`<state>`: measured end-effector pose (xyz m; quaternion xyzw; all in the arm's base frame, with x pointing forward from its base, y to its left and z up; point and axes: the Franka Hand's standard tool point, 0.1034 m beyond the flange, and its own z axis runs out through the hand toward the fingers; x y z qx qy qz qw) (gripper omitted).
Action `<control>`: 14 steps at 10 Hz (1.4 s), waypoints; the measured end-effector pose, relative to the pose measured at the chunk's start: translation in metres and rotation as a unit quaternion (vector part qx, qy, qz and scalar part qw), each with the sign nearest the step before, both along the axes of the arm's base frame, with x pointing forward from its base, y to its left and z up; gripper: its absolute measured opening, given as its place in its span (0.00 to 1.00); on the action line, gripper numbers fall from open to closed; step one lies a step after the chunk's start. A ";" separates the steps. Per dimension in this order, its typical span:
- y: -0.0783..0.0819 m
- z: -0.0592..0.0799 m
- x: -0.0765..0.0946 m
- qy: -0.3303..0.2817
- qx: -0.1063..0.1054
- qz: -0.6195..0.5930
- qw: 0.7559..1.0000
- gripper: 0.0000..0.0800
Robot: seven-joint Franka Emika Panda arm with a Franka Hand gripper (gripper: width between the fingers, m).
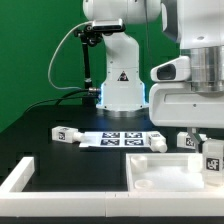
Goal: Assemble one leg
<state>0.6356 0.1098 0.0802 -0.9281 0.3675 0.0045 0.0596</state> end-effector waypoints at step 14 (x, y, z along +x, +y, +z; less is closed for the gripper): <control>0.000 -0.006 -0.006 -0.004 -0.013 0.175 0.985 0.81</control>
Offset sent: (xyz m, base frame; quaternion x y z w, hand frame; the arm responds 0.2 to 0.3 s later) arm 0.0086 0.0065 0.0041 0.0271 0.0018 0.3714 0.9281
